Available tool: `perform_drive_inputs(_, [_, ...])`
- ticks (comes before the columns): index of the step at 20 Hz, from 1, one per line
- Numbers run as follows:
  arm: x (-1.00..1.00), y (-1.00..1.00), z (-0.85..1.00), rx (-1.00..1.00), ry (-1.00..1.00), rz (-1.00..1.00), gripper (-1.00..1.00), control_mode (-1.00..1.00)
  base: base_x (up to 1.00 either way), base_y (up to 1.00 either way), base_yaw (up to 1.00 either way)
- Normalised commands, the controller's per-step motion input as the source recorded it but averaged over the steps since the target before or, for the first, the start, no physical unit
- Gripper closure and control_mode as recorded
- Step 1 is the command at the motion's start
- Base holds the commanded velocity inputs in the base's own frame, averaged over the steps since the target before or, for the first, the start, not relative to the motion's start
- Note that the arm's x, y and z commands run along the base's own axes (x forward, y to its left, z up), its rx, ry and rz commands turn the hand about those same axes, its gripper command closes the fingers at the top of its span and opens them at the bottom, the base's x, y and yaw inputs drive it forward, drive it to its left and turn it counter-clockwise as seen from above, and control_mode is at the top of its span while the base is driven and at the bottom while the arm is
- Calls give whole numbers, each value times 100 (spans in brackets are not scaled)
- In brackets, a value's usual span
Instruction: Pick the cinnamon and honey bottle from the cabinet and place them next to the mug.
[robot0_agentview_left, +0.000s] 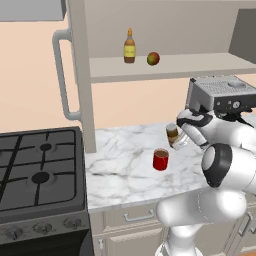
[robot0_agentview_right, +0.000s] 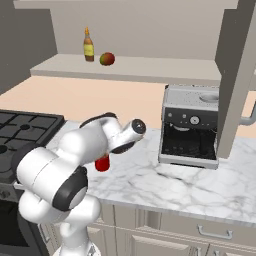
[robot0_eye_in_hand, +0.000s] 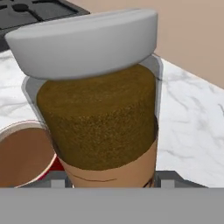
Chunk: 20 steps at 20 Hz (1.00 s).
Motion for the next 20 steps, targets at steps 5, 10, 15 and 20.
perform_drive_inputs(5, [-6,-8,-52,6,-4,0,100,-100,0,0,0])
perform_drive_inputs(10, [-5,-18,-25,17,-3,0,100,-100,0,0,0])
perform_drive_inputs(15, [0,-30,-1,15,0,0,100,-100,0,0,0])
perform_drive_inputs(20, [0,-14,-3,3,0,1,100,-100,0,0,0])
